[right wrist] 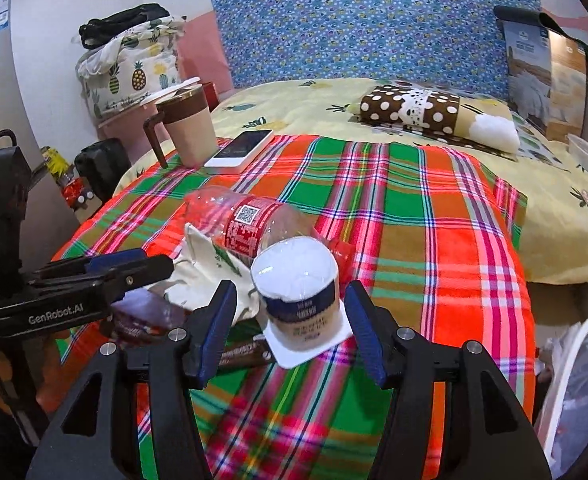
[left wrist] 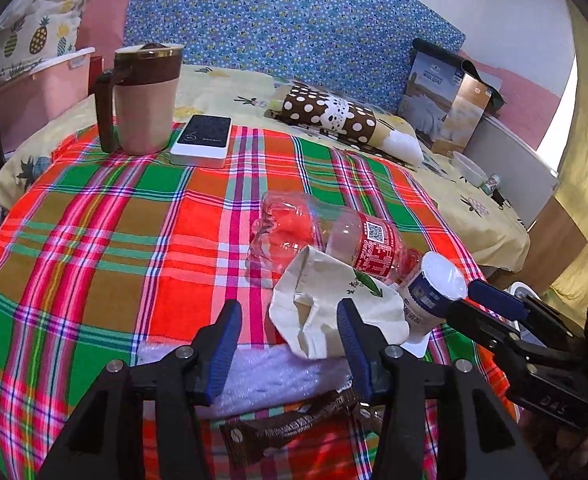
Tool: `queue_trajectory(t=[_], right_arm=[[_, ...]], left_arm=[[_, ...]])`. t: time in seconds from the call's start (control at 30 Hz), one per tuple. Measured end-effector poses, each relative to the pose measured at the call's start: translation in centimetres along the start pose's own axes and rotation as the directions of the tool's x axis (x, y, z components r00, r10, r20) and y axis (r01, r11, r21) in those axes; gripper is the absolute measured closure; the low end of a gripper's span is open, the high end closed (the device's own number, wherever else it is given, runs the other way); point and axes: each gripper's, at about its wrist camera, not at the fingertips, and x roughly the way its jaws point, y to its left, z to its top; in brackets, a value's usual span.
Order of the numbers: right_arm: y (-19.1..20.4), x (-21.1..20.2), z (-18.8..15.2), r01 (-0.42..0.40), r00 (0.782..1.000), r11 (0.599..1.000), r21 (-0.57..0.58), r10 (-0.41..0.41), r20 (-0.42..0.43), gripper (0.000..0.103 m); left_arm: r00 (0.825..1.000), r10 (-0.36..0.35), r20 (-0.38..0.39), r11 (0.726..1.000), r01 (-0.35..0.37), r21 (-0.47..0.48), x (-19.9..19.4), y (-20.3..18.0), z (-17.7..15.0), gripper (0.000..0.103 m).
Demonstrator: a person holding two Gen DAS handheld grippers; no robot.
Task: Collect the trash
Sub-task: 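Grasp the white yogurt cup with the right tool while the left tool grasps the white paper bag, then carry the yogurt cup and paper bag over the trash bin with both tools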
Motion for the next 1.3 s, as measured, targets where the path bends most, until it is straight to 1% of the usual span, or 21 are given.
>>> queue_trajectory(t=[0.13, 0.23, 0.27, 0.4, 0.5, 0.6, 0.67, 0.7, 0.8, 1.0, 1.13, 1.3], right_arm=[[-0.1, 0.7, 0.2, 0.019, 1.0, 1.0, -0.006, -0.02, -0.019, 0.045], [-0.5, 0.7, 0.2, -0.001, 1.0, 1.0, 0.013, 0.001, -0.023, 0.046], [-0.7, 0.5, 0.1, -0.01, 1.0, 1.0, 0.024, 0.01, -0.022, 0.051], [-1.1, 0.1, -0.2, -0.012, 1.0, 0.999, 0.041, 0.013, -0.017, 0.052], [-1.2, -0.2, -0.4, -0.015, 1.0, 0.998, 0.055, 0.016, -0.013, 0.052], [-1.5, -0.6, -0.8, -0.008, 1.0, 0.998, 0.066, 0.009, -0.008, 0.052], [-1.8, -1.1, -1.0, -0.005, 1.0, 0.997, 0.079, 0.005, -0.004, 0.052], [-2.0, -1.2, -1.0, -0.002, 1.0, 0.997, 0.082, 0.002, -0.002, 0.052], [-2.4, -1.9, -1.2, 0.008, 1.0, 0.996, 0.092, -0.009, 0.007, 0.052], [-2.8, -3.6, -1.8, 0.029, 0.999, 0.995, 0.099, -0.033, 0.035, 0.052], [-3.0, -4.4, -2.3, 0.045, 0.998, 0.993, 0.11, -0.05, 0.044, 0.052], [-3.7, -5.7, -2.7, 0.066, 0.995, 0.99, 0.126, -0.074, 0.066, 0.052]], left_arm=[[0.999, -0.016, -0.04, 1.0, 0.016, -0.014, 1.3, 0.5, 0.2, 0.05], [0.998, -0.027, -0.058, 1.0, 0.026, -0.017, 1.9, 0.4, 0.2, 0.05], [0.997, -0.034, -0.065, 0.999, 0.033, -0.017, 2.2, 0.4, 0.2, 0.05], [0.992, -0.063, -0.106, 0.998, 0.06, -0.026, 3.2, 0.1, 0.4, 0.05], [0.99, -0.085, -0.112, 0.996, 0.082, -0.032, 3.2, -0.3, 0.3, 0.05], [0.988, -0.117, -0.102, 0.992, 0.112, -0.05, 2.8, -0.7, 0.1, 0.052], [0.99, -0.111, -0.091, 0.994, 0.108, -0.034, 2.3, -1.3, 0.0, 0.065], [0.99, -0.11, -0.088, 0.994, 0.108, -0.027, 2.1, -1.5, -0.2, 0.065], [0.99, -0.117, -0.073, 0.993, 0.116, -0.013, 1.4, -2.4, -0.6, 0.069], [0.992, -0.123, -0.023, 0.992, 0.124, 0.028, -0.7, -4.2, -1.3, 0.082], [0.993, -0.117, -0.007, 0.991, 0.117, 0.064, -1.8, -5.6, -1.8, 0.085], [0.99, -0.137, 0.02, 0.987, 0.135, 0.085, -3.6, -7.0, -2.3, 0.086]])
